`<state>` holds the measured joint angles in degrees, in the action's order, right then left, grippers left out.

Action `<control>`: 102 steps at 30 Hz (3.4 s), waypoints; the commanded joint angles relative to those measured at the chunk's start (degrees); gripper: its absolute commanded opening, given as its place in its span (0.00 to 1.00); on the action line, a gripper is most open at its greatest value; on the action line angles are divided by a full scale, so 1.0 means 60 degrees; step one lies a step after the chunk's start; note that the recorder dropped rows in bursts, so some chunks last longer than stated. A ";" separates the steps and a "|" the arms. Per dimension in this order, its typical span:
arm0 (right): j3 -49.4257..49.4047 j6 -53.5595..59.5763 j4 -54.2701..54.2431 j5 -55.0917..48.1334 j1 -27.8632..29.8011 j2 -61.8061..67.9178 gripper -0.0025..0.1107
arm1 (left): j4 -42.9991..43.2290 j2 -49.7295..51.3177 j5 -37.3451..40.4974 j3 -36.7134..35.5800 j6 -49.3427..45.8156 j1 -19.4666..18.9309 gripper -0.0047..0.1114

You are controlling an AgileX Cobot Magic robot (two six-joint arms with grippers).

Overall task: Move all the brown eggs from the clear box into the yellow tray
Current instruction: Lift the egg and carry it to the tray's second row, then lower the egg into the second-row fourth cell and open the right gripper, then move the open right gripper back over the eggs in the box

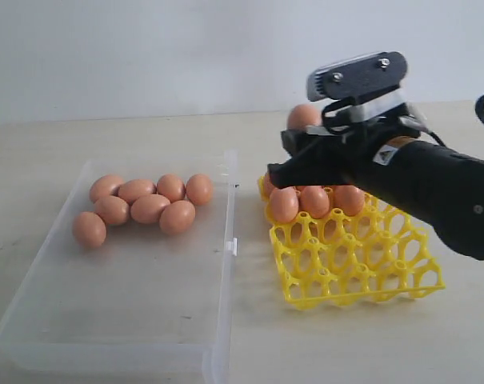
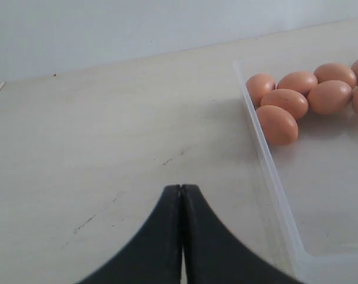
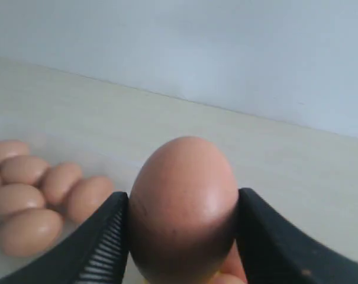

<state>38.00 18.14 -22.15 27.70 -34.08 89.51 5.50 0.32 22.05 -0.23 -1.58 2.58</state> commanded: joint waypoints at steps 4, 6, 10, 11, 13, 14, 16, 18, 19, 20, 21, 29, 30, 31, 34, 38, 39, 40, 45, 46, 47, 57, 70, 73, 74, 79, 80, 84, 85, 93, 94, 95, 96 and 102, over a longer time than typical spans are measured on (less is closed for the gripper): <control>-0.0334 -0.1982 0.1537 -0.0274 0.2198 0.0322 0.02 | -0.0011 -0.0053 -0.0059 0.0038 0.0049 0.0047 0.04; -0.0334 -0.2583 0.2218 -0.0338 0.2577 0.0571 0.02 | -0.0011 -0.0053 -0.0059 0.0038 0.0049 0.0047 0.04; -0.0334 -0.3543 0.3043 -0.0416 0.3280 0.1317 0.02 | -0.0011 -0.0053 -0.0059 0.0038 0.0049 0.0047 0.04; -0.0334 -0.3543 0.3043 -0.0416 0.3392 0.1450 0.02 | -0.0011 -0.0053 -0.0059 0.0038 0.0049 0.0047 0.04; -0.0135 -0.3798 0.3043 -0.0775 0.3697 0.1793 0.02 | -0.0011 -0.0053 -0.0059 0.0038 0.0049 0.0047 0.04; -0.0018 -0.3970 0.3086 -0.1059 0.3762 0.1884 0.02 | -0.0011 -0.0053 -0.0059 0.0038 0.0049 0.0047 0.04; 0.0294 -0.4256 0.3500 -0.1538 0.3871 0.2063 0.02 | -0.0011 -0.0053 -0.0059 0.0038 0.0049 0.0047 0.04; 0.0631 -0.4562 0.4063 -0.1785 0.3900 0.2277 0.02 | -0.0011 -0.0053 -0.0059 0.0038 0.0049 0.0047 0.04; 0.0722 -0.4619 0.4104 -0.1810 0.3900 0.2327 0.02 | -0.0011 -0.0053 -0.0059 0.0038 0.0049 0.0047 0.04; 0.0889 -0.4773 0.4111 -0.1896 0.3900 0.2469 0.02 | -0.0011 -0.0053 -0.0059 0.0038 0.0049 0.0047 0.04; 0.0948 -0.4774 0.4111 -0.1947 0.3900 0.2523 0.02 | -0.0011 -0.0053 -0.0059 0.0038 0.0049 0.0047 0.04; 0.1369 -0.4813 0.4251 -0.2449 0.3916 0.2927 0.02 | -0.0011 -0.0053 -0.0059 0.0038 0.0049 0.0047 0.04; 0.1369 -0.4813 0.4251 -0.2449 0.3916 0.2927 0.02 | -0.0011 -0.0053 -0.0059 0.0038 0.0049 0.0047 0.04; 0.1366 -0.4790 0.4251 -0.2449 0.3921 0.2927 0.02 | -0.0011 -0.0053 -0.0059 0.0038 0.0049 0.0047 0.04; 0.1366 -0.4788 0.4251 -0.2449 0.3921 0.2970 0.02 | -0.0011 -0.0053 -0.0059 0.0038 0.0049 0.0047 0.04; 0.1366 -0.4788 0.4273 -0.2490 0.3921 0.2973 0.02 | -0.0011 -0.0053 -0.0059 0.0038 0.0049 0.0047 0.04; 0.1366 -0.4788 0.4273 -0.2490 0.3921 0.2973 0.02 | -0.0011 -0.0053 -0.0059 0.0038 0.0049 0.0047 0.04; 0.1366 -0.4788 0.4273 -0.2512 0.3921 0.2973 0.02 | -0.0011 -0.0053 -0.0059 0.0038 0.0049 0.0047 0.04; 0.1366 -0.4788 0.4289 -0.2517 0.3921 0.2973 0.04 | -0.0011 -0.0053 -0.0059 0.0038 0.0049 0.0047 0.04; 0.1366 -0.4788 0.4289 -0.2517 0.3921 0.2973 0.06 | -0.0011 -0.0053 -0.0059 0.0038 0.0049 0.0047 0.04; 0.1366 -0.4788 0.4289 -0.2517 0.3921 0.2973 0.09 | -0.0011 -0.0053 -0.0059 0.0038 0.0049 0.0047 0.04; 0.1366 -0.4814 0.4226 -0.2557 0.3921 0.2973 0.45 | -0.0011 -0.0053 -0.0059 0.0038 0.0049 0.0047 0.04; 0.1366 -0.4814 0.4226 -0.2657 0.3921 0.2939 0.52 | -0.0011 -0.0053 -0.0059 0.0038 0.0049 0.0047 0.04; 0.1366 -0.4814 0.4226 -0.2673 0.3921 0.2835 0.52 | -0.0011 -0.0053 -0.0059 0.0038 0.0049 0.0047 0.04; 0.1366 -0.4814 0.4226 -0.2673 0.3921 0.2752 0.52 | -0.0011 -0.0053 -0.0059 0.0038 0.0049 0.0047 0.04; 0.1366 -0.4814 0.4226 -0.2673 0.3921 0.2161 0.52 | -0.0011 -0.0053 -0.0059 0.0038 0.0049 0.0047 0.04; 0.1366 -0.4814 0.4217 -0.2673 0.3921 0.2042 0.52 | -0.0011 -0.0053 -0.0059 0.0038 0.0049 0.0047 0.04; 0.1366 -0.4838 0.4200 -0.2715 0.3897 0.1435 0.52 | -0.0011 -0.0053 -0.0059 0.0038 0.0049 0.0047 0.04; 0.1366 -0.4872 0.4200 -0.2812 0.3897 0.1331 0.52 | -0.0011 -0.0053 -0.0059 0.0038 0.0049 0.0047 0.04; 0.1494 -0.5638 0.4220 -0.3774 0.3713 0.0558 0.51 | -0.0011 -0.0053 -0.0059 0.0038 0.0049 0.0047 0.04; 0.1596 -0.5638 0.4264 -0.4078 0.3602 0.0540 0.51 | -0.0011 -0.0053 -0.0059 0.0038 0.0049 0.0047 0.04; 0.1756 -0.5609 0.4284 -0.4433 0.3463 0.0540 0.51 | -0.0011 -0.0053 -0.0059 0.0038 0.0049 0.0047 0.04; 0.1915 -0.5560 0.4284 -0.4732 0.3309 0.0540 0.51 | -0.0011 -0.0053 -0.0059 0.0038 0.0049 0.0047 0.04; 0.2721 -0.5450 0.4284 -0.5221 0.2197 0.0540 0.48 | -0.0011 -0.0053 -0.0059 0.0038 0.0049 0.0047 0.04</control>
<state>52.31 -15.13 3.06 -3.00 -18.22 93.29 5.50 0.32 22.05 -0.23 -1.58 2.58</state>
